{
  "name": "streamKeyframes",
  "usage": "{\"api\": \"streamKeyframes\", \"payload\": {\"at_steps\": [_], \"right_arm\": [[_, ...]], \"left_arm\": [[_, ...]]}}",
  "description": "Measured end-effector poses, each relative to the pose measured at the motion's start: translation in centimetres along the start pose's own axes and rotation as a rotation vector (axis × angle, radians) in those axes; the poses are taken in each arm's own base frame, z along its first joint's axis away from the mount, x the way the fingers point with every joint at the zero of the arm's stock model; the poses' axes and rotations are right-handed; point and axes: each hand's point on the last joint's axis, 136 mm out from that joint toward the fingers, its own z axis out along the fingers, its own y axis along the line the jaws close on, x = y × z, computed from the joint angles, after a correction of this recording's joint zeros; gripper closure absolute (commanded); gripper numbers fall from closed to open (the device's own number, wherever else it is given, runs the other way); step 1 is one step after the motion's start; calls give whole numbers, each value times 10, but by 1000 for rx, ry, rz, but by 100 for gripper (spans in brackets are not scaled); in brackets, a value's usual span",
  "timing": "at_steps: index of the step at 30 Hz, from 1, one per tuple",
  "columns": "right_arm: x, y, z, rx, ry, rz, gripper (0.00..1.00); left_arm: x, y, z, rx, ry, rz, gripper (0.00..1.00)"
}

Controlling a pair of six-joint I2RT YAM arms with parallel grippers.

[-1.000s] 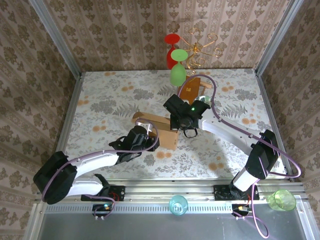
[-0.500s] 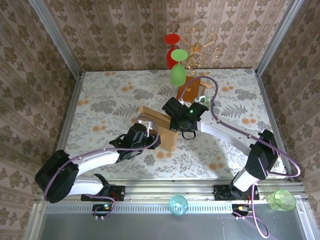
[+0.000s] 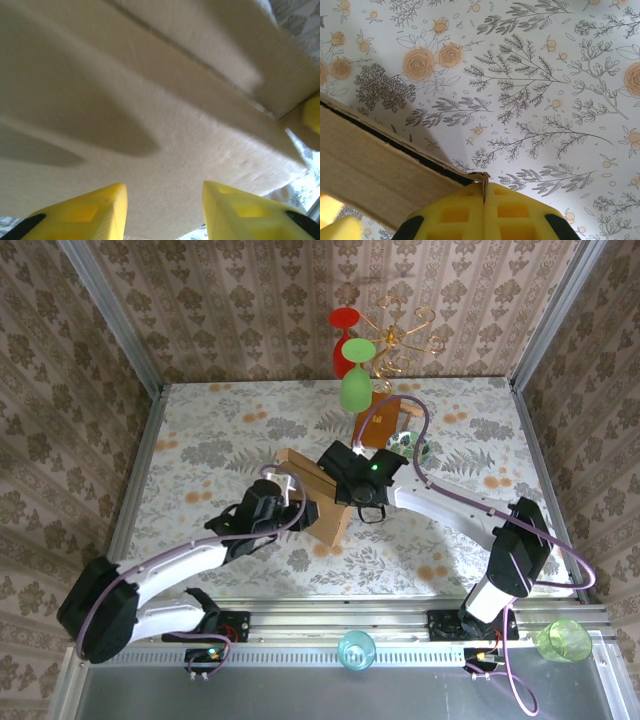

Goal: Fold the paper box

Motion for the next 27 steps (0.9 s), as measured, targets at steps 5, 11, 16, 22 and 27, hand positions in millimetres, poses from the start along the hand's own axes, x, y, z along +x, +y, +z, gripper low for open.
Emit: {"api": "streamKeyframes", "payload": {"at_steps": [5, 11, 16, 22, 27], "right_arm": [[0, 1, 2, 3, 2, -2, 100], [-3, 6, 2, -8, -5, -6, 100], [-7, 10, -1, -22, -14, -7, 100], [-9, 11, 1, -15, -18, -24, 100], [-11, 9, 1, -7, -25, -30, 100]], "left_arm": [[-15, 5, -23, -10, -30, -22, 51], [-25, 41, -53, -103, -38, -109, 46], [-51, 70, -81, -160, -123, -286, 55], [-44, 48, -71, -78, -58, -329, 53], [-39, 38, -68, -43, -107, -351, 52]]}}
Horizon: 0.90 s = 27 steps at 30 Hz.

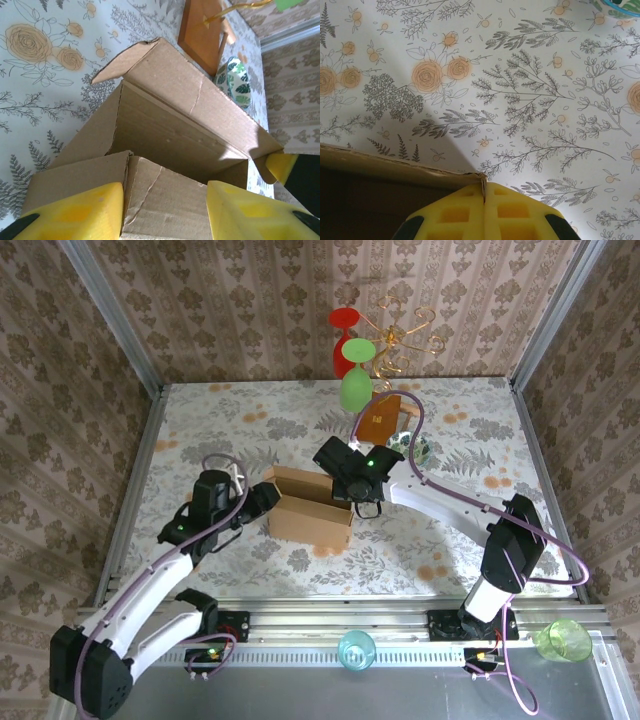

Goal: Fold the paper box

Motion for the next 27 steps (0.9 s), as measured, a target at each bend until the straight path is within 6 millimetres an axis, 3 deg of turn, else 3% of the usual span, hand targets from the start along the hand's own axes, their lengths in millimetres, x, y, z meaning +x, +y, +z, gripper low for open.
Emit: {"api": "streamKeyframes", "payload": {"at_steps": [15, 23, 27], "right_arm": [[-7, 6, 7, -48, -28, -94, 100], [-37, 15, 13, -148, -66, -111, 100], [-55, 30, 16, -216, -93, -130, 100]], "left_arm": [[-24, 4, 12, 7, -179, -90, 54], [-48, 21, 29, -14, -243, -148, 55], [-64, 33, 40, -34, -254, -178, 56]]}}
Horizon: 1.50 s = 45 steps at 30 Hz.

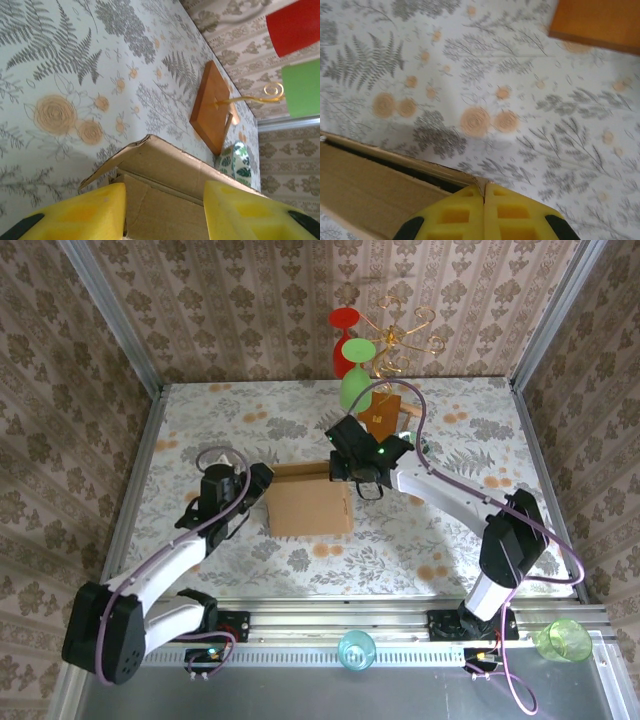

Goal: Fold the paper box

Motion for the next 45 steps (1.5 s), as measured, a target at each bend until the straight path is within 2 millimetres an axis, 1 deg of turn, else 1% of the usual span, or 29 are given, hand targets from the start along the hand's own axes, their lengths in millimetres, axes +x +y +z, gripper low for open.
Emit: {"api": "streamKeyframes", "payload": {"at_steps": [4, 6, 11, 16, 19, 25, 33, 36, 39, 41, 43, 45], "right_arm": [[-18, 10, 11, -36, -36, -42, 100], [-24, 13, 17, -41, -50, -69, 100], [-29, 14, 30, -39, -68, -125, 100], [-35, 16, 32, -48, -93, -139, 100], [-33, 15, 35, -48, -92, -138, 100], [-31, 16, 42, -51, -87, -131, 100], [-19, 13, 61, -32, -47, -113, 100], [-16, 12, 65, -28, -38, -99, 100], [-16, 13, 65, -29, -38, -93, 100], [-14, 13, 65, -29, -36, -92, 100], [-12, 12, 67, -26, -31, -87, 100], [-10, 11, 68, -23, -27, -81, 100]], "left_arm": [[-13, 7, 16, -17, -12, -18, 57], [-15, 10, 19, -26, -14, -20, 57], [-20, 12, 17, -33, -26, -13, 58], [-23, 4, 2, -20, -35, -2, 56], [-23, -2, -9, -3, -39, 3, 54], [-17, -2, -21, 6, -33, 7, 54], [-12, 6, -21, -9, -24, 9, 53], [-11, 8, -21, -17, -18, 10, 52], [-7, 14, -21, -46, -2, 4, 50], [-3, 23, -23, -88, 15, -9, 49], [-1, 32, -26, -140, 32, -30, 48], [-1, 36, -31, -177, 42, -48, 46]]}}
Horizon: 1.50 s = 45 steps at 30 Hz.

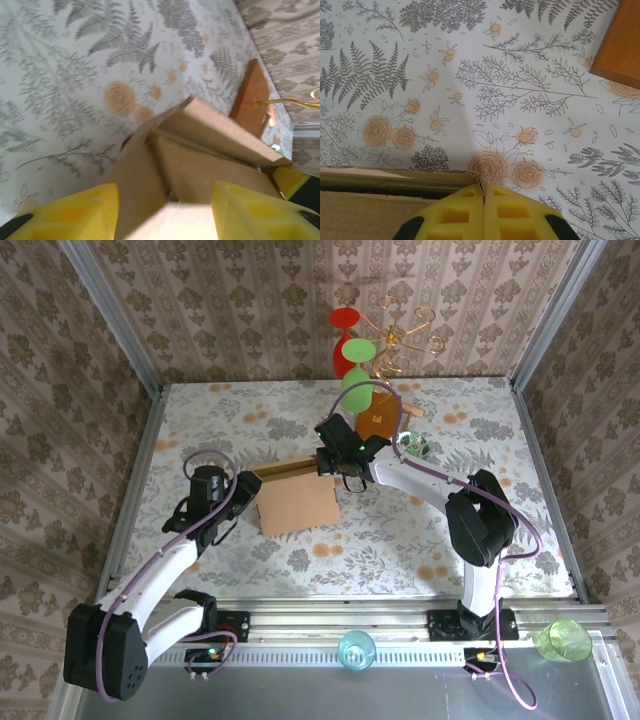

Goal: Fold the paper box

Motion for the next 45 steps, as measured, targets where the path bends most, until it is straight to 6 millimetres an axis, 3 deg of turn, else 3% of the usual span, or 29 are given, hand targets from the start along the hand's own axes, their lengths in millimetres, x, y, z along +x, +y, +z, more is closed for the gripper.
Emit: {"api": "streamKeyframes", "payload": {"at_steps": [6, 8, 12, 16, 22, 30, 38, 41, 45], "right_arm": [[2, -1, 2, 4, 0, 8, 100], [2, -1, 2, 4, -1, 9, 100], [1, -1, 2, 2, -5, 9, 100], [0, -1, 2, 1, -7, 6, 100], [-1, -3, 2, -1, -4, -14, 100], [-2, -6, 3, -19, 8, -32, 100], [0, -3, 3, -37, 17, -35, 100], [0, -2, 3, -41, 19, -36, 100], [-1, -3, 3, -40, 19, -34, 100]], "left_arm": [[-12, 3, -22, -51, -15, -41, 44], [-20, 3, -29, -61, -19, -42, 48], [-32, -7, -33, -18, 39, 78, 52], [-32, -22, -22, 44, 181, 318, 50], [-26, -26, 4, 161, 391, 578, 44], [-26, -41, 7, 282, 493, 898, 35], [-35, -15, 19, 275, 567, 896, 25], [-36, -17, 24, 327, 592, 855, 21], [-21, -24, 28, 399, 644, 833, 21]]}}
